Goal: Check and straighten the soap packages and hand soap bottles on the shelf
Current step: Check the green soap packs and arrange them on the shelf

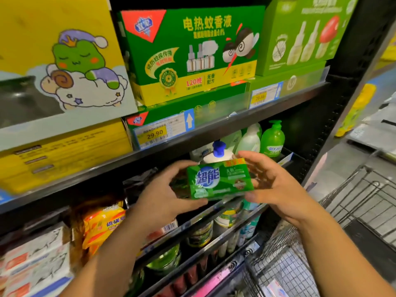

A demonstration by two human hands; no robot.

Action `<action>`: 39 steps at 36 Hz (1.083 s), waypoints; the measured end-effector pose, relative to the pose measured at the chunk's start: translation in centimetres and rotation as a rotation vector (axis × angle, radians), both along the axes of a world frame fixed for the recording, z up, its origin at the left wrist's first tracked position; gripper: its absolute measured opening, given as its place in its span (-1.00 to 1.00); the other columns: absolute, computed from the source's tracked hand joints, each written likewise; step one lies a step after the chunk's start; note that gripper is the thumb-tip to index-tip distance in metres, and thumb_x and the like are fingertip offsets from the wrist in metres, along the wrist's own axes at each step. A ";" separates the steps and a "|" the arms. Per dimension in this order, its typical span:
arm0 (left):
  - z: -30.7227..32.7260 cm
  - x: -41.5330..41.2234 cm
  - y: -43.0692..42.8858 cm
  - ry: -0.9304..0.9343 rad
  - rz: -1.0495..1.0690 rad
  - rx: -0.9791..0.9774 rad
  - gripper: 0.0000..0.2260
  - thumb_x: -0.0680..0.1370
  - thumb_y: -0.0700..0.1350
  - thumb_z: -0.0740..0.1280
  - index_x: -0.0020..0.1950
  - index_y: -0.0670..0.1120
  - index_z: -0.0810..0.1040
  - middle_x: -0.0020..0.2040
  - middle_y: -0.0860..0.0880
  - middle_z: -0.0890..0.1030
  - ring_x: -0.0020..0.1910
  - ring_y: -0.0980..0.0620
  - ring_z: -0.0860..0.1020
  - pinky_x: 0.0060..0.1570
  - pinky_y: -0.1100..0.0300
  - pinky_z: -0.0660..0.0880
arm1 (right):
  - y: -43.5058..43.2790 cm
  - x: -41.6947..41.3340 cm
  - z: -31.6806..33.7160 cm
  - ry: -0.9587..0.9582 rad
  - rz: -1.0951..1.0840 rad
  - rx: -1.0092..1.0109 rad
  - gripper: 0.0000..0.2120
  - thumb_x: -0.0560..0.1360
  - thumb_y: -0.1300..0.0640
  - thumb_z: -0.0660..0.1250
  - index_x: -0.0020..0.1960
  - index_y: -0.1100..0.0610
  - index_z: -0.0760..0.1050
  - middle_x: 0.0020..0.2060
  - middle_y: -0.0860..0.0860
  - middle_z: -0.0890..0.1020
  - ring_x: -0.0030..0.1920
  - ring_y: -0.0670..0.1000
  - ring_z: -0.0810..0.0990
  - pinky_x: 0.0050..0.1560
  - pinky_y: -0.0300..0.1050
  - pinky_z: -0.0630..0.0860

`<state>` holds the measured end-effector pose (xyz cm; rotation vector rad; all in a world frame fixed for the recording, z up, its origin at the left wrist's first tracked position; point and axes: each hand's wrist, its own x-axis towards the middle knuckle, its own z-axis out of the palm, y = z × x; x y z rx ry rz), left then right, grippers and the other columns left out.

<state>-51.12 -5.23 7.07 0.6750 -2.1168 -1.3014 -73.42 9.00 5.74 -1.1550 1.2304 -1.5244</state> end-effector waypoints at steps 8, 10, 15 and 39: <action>-3.4 0.5 -0.7 0.103 -0.105 -0.624 -0.45 0.36 -0.21 0.60 0.29 0.07 0.53 0.32 0.06 0.49 0.40 0.08 0.44 0.34 0.15 0.42 | -1.2 1.2 -2.4 -0.129 0.041 0.210 -0.11 0.15 -0.08 0.69 0.42 0.01 0.45 0.34 0.02 0.57 0.37 0.13 0.51 0.44 0.28 0.34; -3.6 0.8 -0.6 0.028 -0.113 -0.583 -0.43 0.38 -0.17 0.60 0.30 0.14 0.48 0.37 0.13 0.41 0.42 0.13 0.40 0.33 0.13 0.42 | -1.6 1.6 -2.5 -0.046 0.013 0.222 -0.15 0.13 0.00 0.69 0.37 0.06 0.48 0.25 0.01 0.63 0.29 0.15 0.58 0.36 0.25 0.43; -1.2 1.6 -0.2 -0.308 -0.227 -0.364 -0.09 0.27 0.08 0.64 0.45 0.40 0.17 0.42 0.36 0.16 0.41 0.43 0.19 0.36 0.46 0.18 | -2.0 1.7 -1.8 0.070 0.002 0.150 -0.32 0.20 0.26 0.62 0.29 0.09 0.51 0.10 0.04 0.70 0.16 0.10 0.66 0.03 -0.15 0.60; 1.8 20.3 -0.2 -0.462 0.411 -0.293 -0.20 0.26 0.37 0.48 0.43 0.10 0.43 0.17 0.24 0.58 0.13 0.30 0.56 0.06 0.45 0.42 | -12.1 20.2 0.3 0.385 0.278 -0.008 -0.59 0.38 -0.01 0.53 0.20 -0.10 0.54 0.07 -0.24 0.68 0.15 -0.18 0.63 0.12 -0.28 0.52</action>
